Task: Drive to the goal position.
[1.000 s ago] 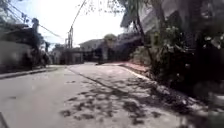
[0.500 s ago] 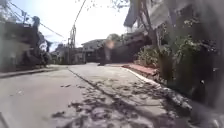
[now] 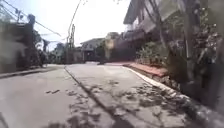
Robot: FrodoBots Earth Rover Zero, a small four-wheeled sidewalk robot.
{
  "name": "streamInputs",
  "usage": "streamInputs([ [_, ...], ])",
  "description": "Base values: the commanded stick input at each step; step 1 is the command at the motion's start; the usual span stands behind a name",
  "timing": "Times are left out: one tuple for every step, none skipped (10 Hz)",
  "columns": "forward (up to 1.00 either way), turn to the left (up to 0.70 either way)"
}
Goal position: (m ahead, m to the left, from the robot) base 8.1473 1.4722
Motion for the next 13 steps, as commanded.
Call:
streamInputs([
  [1.00, 0.02],
  [1.00, 0.00],
  [1.00, -0.03],
  [1.00, -0.03],
  [1.00, -0.02],
  [1.00, -0.02],
  [1.00, -0.02],
  [1.00, -0.02],
  [1.00, -0.01],
  [1.00, 0.00],
  [1.00, 0.00],
  [1.00, 0.00],
  [1.00, 0.00],
])
